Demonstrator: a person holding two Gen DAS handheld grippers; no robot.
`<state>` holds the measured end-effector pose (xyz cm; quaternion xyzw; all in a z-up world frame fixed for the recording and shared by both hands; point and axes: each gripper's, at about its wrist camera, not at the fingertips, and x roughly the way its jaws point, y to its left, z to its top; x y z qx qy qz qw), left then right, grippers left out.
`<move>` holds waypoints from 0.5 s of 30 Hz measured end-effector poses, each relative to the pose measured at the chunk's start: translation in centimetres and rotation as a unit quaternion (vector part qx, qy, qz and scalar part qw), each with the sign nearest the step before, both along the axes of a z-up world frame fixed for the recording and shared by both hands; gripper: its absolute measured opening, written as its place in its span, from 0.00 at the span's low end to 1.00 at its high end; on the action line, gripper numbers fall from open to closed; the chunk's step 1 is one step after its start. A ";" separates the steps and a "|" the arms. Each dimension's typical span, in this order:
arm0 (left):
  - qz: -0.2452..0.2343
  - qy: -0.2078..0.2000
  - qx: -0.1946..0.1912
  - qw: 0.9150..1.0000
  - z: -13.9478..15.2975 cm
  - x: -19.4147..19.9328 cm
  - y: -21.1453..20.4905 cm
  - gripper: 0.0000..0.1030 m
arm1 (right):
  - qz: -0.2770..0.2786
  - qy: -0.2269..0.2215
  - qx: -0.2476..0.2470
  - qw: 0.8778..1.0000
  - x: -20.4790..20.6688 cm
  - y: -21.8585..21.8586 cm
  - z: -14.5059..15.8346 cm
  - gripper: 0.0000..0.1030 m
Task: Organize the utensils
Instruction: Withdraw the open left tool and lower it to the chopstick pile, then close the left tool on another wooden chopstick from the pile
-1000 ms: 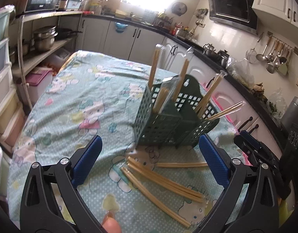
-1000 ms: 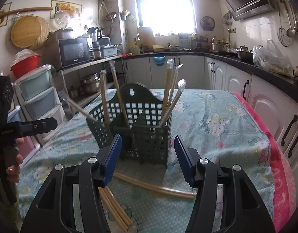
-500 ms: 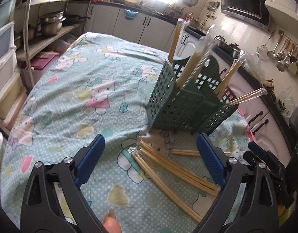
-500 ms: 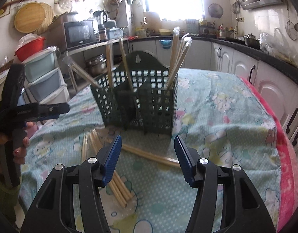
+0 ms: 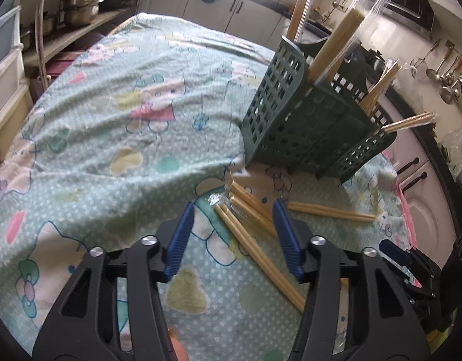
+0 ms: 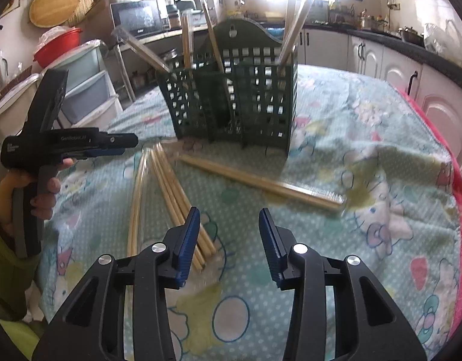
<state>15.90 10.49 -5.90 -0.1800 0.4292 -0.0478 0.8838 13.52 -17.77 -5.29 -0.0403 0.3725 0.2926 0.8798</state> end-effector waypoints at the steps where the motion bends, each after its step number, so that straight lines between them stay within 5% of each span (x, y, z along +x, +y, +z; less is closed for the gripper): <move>1: -0.001 0.003 0.000 1.000 -0.2 0.0 0.0 0.39 | 0.003 0.005 -0.002 1.000 -0.1 0.0 -0.3 0.35; 9: 0.008 0.033 0.014 0.999 -1.6 0.5 -0.2 0.37 | 0.026 0.028 -0.015 0.999 -0.5 0.2 -1.8 0.22; 15: 0.016 0.043 0.031 0.998 -2.0 1.0 -0.5 0.37 | 0.040 0.033 -0.021 0.998 -0.8 0.5 -2.3 0.21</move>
